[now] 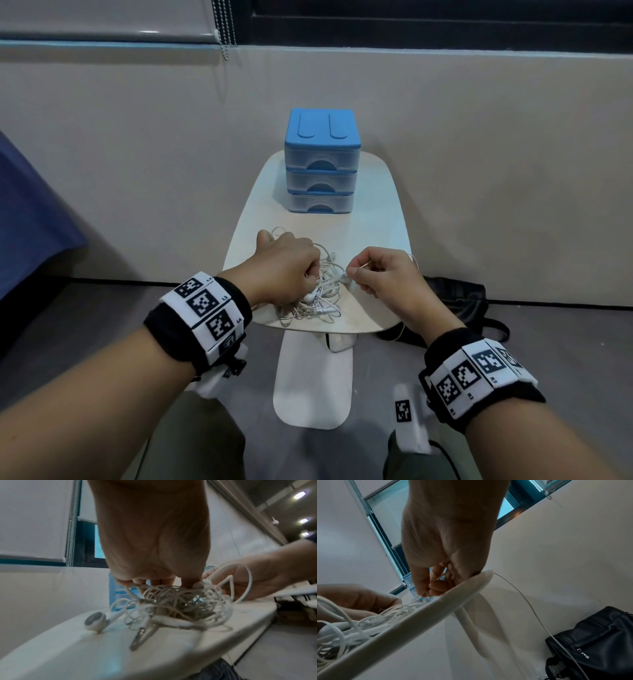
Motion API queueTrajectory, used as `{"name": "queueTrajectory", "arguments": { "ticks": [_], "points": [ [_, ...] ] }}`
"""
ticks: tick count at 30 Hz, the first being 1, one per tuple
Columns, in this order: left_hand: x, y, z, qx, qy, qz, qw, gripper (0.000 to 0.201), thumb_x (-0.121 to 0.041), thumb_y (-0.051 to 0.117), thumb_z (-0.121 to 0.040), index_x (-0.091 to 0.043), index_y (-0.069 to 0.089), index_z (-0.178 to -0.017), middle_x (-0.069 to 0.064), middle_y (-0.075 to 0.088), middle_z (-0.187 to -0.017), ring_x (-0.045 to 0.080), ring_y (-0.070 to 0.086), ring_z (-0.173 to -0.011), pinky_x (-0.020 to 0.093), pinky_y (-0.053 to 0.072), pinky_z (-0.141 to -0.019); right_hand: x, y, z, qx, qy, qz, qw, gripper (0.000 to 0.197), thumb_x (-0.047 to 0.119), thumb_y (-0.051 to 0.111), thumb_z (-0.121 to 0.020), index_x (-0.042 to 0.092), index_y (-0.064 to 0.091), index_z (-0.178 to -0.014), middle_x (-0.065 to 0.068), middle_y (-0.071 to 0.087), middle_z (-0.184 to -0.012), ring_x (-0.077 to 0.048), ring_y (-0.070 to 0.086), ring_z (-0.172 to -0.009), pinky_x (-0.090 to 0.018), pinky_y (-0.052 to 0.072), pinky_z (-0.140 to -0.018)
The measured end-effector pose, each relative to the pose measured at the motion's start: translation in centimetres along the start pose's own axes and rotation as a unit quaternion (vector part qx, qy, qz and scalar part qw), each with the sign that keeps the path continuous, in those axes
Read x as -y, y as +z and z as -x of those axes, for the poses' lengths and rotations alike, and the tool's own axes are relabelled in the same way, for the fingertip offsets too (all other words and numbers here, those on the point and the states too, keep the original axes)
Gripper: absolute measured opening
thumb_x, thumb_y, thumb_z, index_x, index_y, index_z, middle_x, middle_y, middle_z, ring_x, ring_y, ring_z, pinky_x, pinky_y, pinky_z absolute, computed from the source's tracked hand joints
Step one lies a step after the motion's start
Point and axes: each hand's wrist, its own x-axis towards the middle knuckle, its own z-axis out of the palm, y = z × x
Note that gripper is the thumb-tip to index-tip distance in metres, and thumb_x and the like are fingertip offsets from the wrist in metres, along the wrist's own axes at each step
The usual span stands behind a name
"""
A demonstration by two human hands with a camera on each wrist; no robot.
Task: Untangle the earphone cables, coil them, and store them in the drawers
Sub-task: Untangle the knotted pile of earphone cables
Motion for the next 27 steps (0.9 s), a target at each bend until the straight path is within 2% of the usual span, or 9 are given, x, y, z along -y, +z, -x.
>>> {"name": "queueTrajectory", "arguments": {
  "ticks": [2,5,9,12,16,21,23,25,27],
  "points": [
    [0.2,0.0,0.1,0.012,0.022,-0.012,1.000,0.012,-0.027,0.050,-0.097,-0.028,0.058,-0.088,-0.012,0.054,-0.100,0.016,0.044,-0.103,0.039,0.020,-0.083,-0.1,0.0,-0.1,0.003,-0.001,0.005,1.000,0.010,0.011,0.073,-0.091,0.013,0.073,-0.082,0.004,0.059,-0.060,-0.006,0.051,-0.056,-0.021,0.041,-0.058],
    [0.5,-0.6,0.0,0.028,0.041,-0.003,0.999,0.007,-0.033,0.055,-0.098,-0.031,0.062,-0.098,-0.014,0.054,-0.105,0.012,0.041,-0.102,0.039,0.021,-0.087,-0.2,0.0,-0.2,0.000,-0.001,0.011,1.000,0.011,0.014,0.073,-0.092,0.016,0.073,-0.081,0.002,0.060,-0.062,-0.007,0.052,-0.058,-0.025,0.043,-0.061],
    [0.3,-0.7,-0.4,0.026,0.046,0.007,0.999,0.008,-0.029,0.059,-0.096,-0.030,0.066,-0.092,-0.012,0.051,-0.098,0.013,0.049,-0.102,0.040,0.026,-0.090,-0.2,0.2,-0.3,-0.005,0.005,0.014,1.000,0.011,0.014,0.074,-0.092,0.016,0.073,-0.081,0.003,0.060,-0.062,-0.007,0.052,-0.057,-0.028,0.043,-0.063],
    [-0.1,-0.4,-0.5,0.020,0.049,-0.006,0.999,0.008,-0.026,0.058,-0.094,-0.028,0.065,-0.090,-0.010,0.050,-0.100,0.015,0.051,-0.101,0.042,0.030,-0.094,-0.1,0.3,-0.4,-0.007,0.010,0.011,1.000,0.010,0.013,0.074,-0.091,0.015,0.074,-0.081,0.003,0.062,-0.062,-0.007,0.052,-0.057,-0.029,0.043,-0.063],
    [-0.2,-0.6,-0.5,0.008,0.061,-0.049,0.997,0.009,-0.029,0.052,-0.092,-0.024,0.054,-0.085,-0.008,0.045,-0.095,0.018,0.046,-0.090,0.041,0.029,-0.087,0.0,0.2,-0.2,-0.006,0.008,0.007,1.000,0.011,0.011,0.071,-0.093,0.013,0.073,-0.083,0.008,0.061,-0.058,-0.007,0.051,-0.056,-0.025,0.043,-0.063],
    [0.6,-0.9,0.0,-0.072,0.031,0.036,0.996,0.009,-0.027,0.043,-0.097,-0.026,0.042,-0.087,-0.007,0.043,-0.090,0.018,0.044,-0.086,0.040,0.026,-0.082,0.2,0.3,-0.2,-0.009,0.006,-0.016,1.000,0.015,0.016,0.065,-0.100,0.018,0.077,-0.092,0.001,0.061,-0.065,-0.009,0.052,-0.060,-0.022,0.044,-0.060],
    [0.8,-1.0,0.4,-0.121,0.021,0.077,0.989,0.010,-0.027,0.046,-0.097,-0.027,0.045,-0.087,-0.009,0.047,-0.088,0.014,0.043,-0.087,0.041,0.026,-0.082,0.8,0.5,-0.3,-0.002,0.014,-0.013,1.000,0.017,0.017,0.061,-0.102,0.021,0.078,-0.099,-0.002,0.061,-0.064,-0.010,0.050,-0.056,-0.019,0.043,-0.055],
    [0.9,-0.8,0.9,-0.152,0.021,0.105,0.982,0.010,-0.028,0.052,-0.096,-0.027,0.049,-0.086,-0.012,0.054,-0.086,0.011,0.046,-0.088,0.040,0.025,-0.085,1.6,0.2,-0.2,0.030,0.040,0.001,0.999,0.019,0.019,0.060,-0.103,0.022,0.076,-0.112,-0.007,0.059,-0.061,-0.010,0.046,-0.048,-0.016,0.038,-0.045],
    [0.9,-0.6,1.3,-0.167,0.026,0.134,0.976,0.011,-0.028,0.057,-0.093,-0.027,0.053,-0.084,-0.012,0.059,-0.084,0.009,0.050,-0.088,0.038,0.025,-0.087,2.5,-0.4,-0.1,0.063,0.062,0.069,0.994,0.020,0.024,0.061,-0.102,0.028,0.072,-0.118,-0.004,0.059,-0.055,-0.010,0.043,-0.041,-0.019,0.036,-0.044]
  ]
}}
